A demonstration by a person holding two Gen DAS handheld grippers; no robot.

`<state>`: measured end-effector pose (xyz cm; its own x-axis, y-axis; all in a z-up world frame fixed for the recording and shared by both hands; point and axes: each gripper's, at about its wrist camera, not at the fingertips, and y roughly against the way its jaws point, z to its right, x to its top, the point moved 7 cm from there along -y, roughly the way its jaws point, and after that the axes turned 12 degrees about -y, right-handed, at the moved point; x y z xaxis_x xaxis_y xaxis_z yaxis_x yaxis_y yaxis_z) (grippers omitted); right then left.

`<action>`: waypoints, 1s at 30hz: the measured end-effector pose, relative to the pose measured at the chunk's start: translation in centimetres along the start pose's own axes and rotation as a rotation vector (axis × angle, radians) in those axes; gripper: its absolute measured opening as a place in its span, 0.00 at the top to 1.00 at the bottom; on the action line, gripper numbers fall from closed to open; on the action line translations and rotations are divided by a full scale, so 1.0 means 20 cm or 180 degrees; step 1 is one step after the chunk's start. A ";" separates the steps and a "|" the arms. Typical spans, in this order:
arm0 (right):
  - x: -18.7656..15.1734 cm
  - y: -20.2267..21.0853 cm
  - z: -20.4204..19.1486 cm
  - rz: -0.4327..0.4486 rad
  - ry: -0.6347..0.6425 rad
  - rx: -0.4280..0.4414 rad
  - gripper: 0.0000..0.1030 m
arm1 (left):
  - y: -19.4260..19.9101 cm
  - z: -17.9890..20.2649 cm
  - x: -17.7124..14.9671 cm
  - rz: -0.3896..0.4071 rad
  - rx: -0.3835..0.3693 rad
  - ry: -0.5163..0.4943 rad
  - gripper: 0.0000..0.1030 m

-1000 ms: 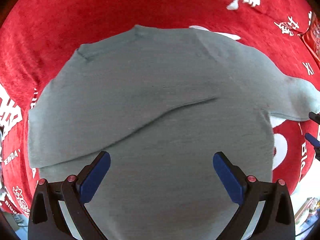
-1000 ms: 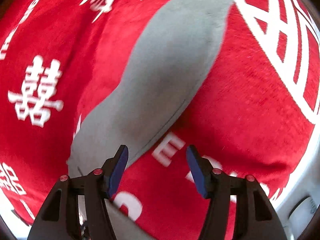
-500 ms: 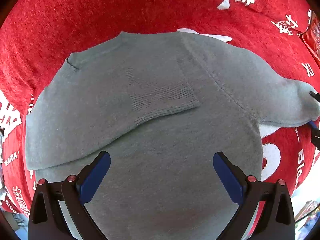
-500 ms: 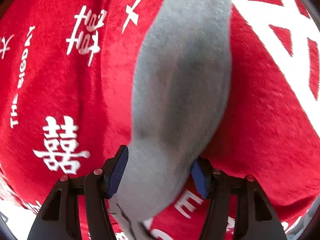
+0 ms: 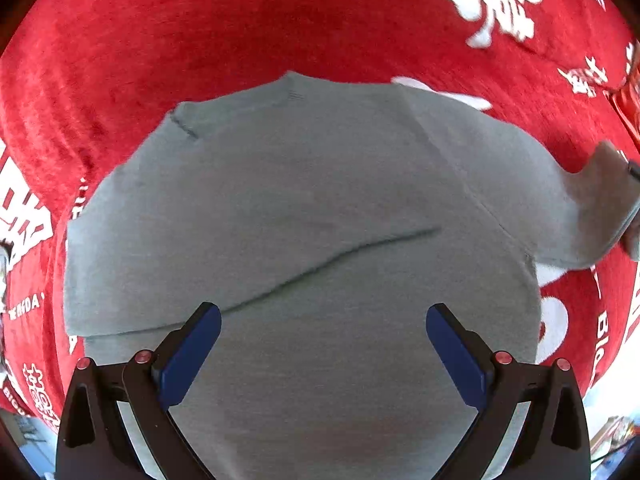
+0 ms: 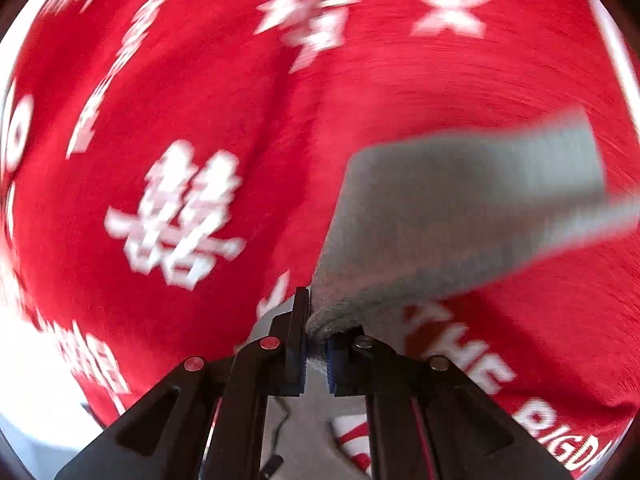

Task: Fold small clothes
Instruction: 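Fold the held sleeve across the body with the right tool, release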

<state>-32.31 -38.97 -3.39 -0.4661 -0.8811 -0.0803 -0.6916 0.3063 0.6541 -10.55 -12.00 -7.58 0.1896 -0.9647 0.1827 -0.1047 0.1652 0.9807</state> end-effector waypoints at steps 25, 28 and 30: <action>-1.07 -0.88 -0.32 -0.1100 0.1151 -0.0825 0.42 | -0.08 -0.84 -0.24 0.0063 0.0182 0.0922 0.00; -0.96 -0.85 -0.29 -0.0832 0.0779 -0.0789 0.60 | -0.09 -0.90 -0.22 0.0170 0.0002 0.1026 0.00; -0.93 -0.87 -0.31 -0.0746 0.0728 -0.0801 0.94 | -0.09 -0.94 -0.21 0.0251 -0.0205 0.1099 0.00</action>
<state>-8.14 -30.26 -8.60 -0.1577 -0.9826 -0.0982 -0.5947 0.0152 0.8038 7.12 -4.45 -8.76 0.5033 -0.8241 0.2598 -0.0723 0.2595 0.9630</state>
